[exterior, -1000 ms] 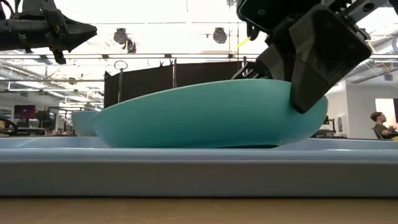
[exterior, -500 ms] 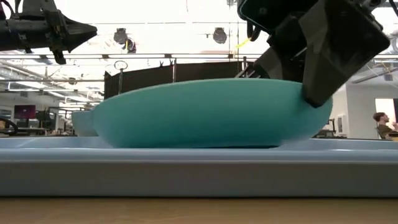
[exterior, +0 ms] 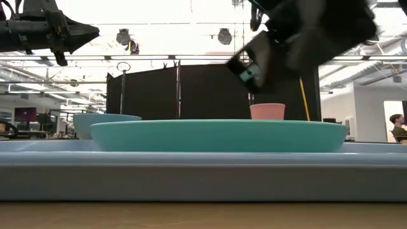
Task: Set up tray
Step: Put the pink cup on the top right of the green plate in the blue serving tray
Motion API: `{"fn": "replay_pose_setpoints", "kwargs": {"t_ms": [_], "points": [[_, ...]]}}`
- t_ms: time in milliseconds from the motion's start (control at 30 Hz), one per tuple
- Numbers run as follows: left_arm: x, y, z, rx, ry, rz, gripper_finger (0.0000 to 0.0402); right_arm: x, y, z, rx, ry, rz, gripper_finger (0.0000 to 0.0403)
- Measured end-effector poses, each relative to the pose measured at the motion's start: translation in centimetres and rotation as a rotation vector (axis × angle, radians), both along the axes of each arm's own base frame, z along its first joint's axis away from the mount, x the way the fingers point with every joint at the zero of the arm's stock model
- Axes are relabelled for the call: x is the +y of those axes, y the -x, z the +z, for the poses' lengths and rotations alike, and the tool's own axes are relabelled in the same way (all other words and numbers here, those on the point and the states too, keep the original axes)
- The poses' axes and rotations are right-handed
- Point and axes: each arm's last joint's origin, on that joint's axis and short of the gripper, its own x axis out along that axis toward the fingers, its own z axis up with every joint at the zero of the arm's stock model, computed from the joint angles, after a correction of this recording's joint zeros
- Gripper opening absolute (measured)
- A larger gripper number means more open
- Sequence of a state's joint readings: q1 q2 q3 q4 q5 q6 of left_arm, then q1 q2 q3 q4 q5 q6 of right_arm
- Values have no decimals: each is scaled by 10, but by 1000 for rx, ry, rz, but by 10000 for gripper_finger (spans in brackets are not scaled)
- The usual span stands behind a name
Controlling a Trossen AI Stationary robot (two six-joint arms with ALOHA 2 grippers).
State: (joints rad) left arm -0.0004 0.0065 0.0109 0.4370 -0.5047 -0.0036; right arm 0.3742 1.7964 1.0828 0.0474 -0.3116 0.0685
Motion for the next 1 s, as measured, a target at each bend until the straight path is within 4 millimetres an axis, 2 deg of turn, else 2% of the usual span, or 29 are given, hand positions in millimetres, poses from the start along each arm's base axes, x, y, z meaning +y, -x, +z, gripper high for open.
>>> {"fn": "replay_pose_setpoints", "kwargs": {"t_ms": [167, 467, 567, 767, 1000], "points": [[0, 0, 0, 1, 0, 1, 63, -14, 2, 19, -70, 102, -86, 111], [0, 0, -1, 8, 1, 1, 63, -37, 19, 50, -166, 468, -358, 99], [0, 0, -1, 8, 1, 1, 63, -43, 22, 57, -187, 538, -421, 97], [0, 0, -1, 9, 1, 1, 63, -58, 31, 50, -144, 686, -523, 98], [0, -1, -1, 15, 2, 4, 63, -94, 39, 39, -15, 764, -716, 103]]}}
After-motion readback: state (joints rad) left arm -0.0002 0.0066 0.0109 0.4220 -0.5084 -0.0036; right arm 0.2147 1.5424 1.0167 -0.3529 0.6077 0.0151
